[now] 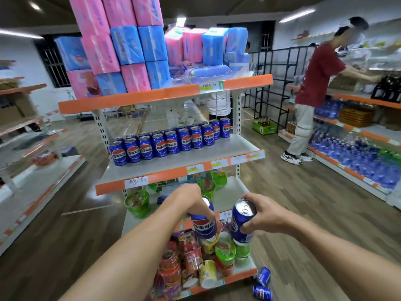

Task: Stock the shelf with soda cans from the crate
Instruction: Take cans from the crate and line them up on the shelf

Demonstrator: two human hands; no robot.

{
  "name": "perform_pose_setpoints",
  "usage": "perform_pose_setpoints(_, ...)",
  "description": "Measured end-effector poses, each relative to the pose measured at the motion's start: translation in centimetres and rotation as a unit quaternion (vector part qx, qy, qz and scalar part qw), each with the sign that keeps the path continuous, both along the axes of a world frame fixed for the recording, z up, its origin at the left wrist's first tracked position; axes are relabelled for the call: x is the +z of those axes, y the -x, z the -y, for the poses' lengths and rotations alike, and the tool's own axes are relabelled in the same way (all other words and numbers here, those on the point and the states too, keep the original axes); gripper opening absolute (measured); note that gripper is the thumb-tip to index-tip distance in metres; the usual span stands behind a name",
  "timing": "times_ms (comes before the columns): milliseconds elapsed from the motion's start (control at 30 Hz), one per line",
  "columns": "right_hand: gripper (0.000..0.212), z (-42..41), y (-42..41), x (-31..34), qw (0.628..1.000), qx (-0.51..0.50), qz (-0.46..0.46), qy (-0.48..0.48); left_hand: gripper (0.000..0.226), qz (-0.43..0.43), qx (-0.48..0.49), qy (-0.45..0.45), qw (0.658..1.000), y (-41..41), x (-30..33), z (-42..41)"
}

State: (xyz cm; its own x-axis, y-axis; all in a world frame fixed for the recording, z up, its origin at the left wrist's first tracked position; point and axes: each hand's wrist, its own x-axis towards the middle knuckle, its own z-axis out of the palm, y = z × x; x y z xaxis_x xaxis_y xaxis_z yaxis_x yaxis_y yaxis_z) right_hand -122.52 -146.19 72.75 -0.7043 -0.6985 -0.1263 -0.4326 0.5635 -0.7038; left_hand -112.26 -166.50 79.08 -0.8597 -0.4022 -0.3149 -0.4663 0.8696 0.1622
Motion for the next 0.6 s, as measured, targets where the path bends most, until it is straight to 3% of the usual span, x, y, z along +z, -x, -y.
perform_pose_setpoints(267, 0.067, 8.0, 6.0, 2.0, 0.997, -0.07, -0.017, -0.01, 0.065, 0.02, -0.067, -0.003, 0.998, 9.1, 0.8, 9.1)
perform_pose_setpoints(600, 0.065, 12.9, 12.3, 5.4, 0.995, -0.088, -0.021, -0.035, 0.065, -0.004, -0.104, -0.014, 0.994, 15.3, 2.9, 14.1)
